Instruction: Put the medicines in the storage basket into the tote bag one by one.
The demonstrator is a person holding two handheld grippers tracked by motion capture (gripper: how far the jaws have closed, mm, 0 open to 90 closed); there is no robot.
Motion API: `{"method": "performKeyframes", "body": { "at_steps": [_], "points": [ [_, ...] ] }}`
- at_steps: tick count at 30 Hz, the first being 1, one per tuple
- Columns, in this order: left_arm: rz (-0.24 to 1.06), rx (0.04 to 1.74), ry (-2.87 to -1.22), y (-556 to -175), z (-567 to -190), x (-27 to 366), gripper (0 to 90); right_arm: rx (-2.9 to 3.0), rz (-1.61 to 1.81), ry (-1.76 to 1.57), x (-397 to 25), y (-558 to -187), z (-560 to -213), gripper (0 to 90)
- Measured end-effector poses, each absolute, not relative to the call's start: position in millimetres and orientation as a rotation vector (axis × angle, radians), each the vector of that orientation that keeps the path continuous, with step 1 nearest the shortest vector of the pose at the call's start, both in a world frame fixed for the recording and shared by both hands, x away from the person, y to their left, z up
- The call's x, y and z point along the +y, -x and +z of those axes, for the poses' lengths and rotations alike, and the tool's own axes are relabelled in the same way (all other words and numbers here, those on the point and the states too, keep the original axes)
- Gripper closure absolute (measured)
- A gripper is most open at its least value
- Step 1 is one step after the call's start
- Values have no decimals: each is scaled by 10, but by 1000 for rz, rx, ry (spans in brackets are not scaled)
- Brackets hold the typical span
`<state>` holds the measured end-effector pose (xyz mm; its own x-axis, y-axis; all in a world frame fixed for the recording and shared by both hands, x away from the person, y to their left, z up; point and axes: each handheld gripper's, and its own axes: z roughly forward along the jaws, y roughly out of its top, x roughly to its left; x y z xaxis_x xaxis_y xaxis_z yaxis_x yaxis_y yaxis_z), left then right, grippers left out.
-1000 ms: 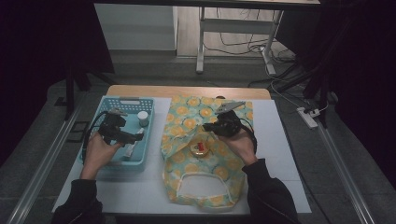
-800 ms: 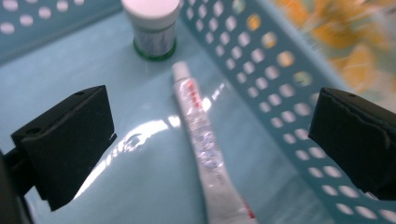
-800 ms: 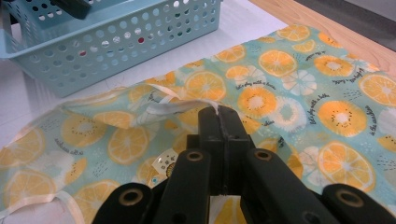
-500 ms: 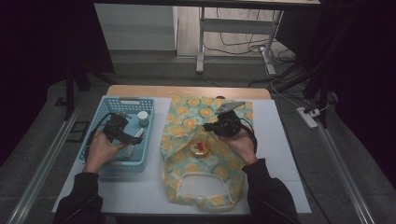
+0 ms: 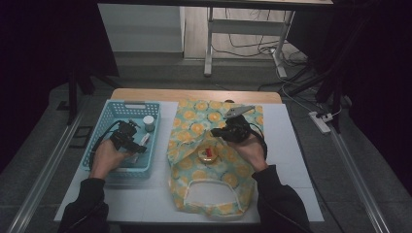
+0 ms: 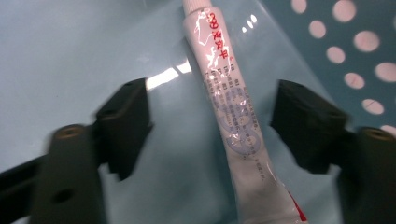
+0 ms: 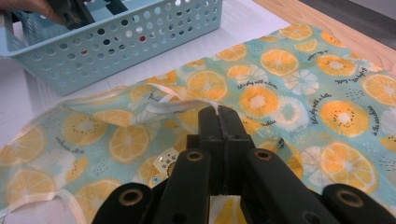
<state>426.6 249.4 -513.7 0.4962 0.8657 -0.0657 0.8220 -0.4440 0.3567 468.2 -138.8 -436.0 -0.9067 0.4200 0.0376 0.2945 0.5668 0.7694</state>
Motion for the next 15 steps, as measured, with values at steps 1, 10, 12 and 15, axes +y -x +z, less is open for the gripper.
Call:
{"method": "performKeyframes", "body": {
  "at_steps": [1, 10, 12, 15],
  "points": [
    [178, 1410, -2412, -4267, -5140, 2487, 372, 2646, 1257, -607, -1388, -4683, -4360, 900],
    [155, 1418, -2415, -4273, -5142, 2461, 541, 2648, 1256, -606, -1385, -4684, -4361, 900],
    [150, 1424, -2413, -4277, -5139, 2460, 563, 2649, 1256, -605, -1383, -4684, -4362, 900],
    [138, 1428, -2409, -4282, -5135, 2465, 615, 2651, 1255, -603, -1383, -4685, -4362, 900]
  ]
}}
